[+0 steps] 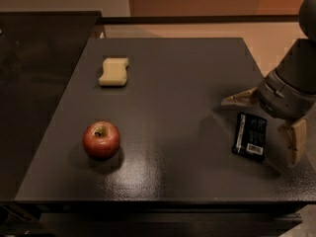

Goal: Move rxbar blueberry near sponge

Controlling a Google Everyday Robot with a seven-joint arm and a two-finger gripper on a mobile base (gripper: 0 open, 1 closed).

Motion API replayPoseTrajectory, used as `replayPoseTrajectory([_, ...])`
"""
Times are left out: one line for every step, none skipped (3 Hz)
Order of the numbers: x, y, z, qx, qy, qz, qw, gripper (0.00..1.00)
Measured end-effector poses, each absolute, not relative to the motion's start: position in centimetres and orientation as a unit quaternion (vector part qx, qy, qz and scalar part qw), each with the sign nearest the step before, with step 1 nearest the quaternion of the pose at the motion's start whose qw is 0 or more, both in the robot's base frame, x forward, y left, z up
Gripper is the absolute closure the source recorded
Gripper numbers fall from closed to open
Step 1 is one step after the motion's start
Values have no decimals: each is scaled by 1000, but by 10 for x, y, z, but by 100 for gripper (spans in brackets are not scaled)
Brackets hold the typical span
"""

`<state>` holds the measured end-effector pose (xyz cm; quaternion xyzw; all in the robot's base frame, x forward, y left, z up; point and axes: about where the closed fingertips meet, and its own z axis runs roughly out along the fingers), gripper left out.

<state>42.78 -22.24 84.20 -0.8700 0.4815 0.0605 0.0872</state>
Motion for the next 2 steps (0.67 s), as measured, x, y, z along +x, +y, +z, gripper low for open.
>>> replayPoseTrajectory([430, -223, 837, -870, 480, 65, 87, 0])
replayPoseTrajectory([432, -225, 832, -869, 484, 67, 85, 17])
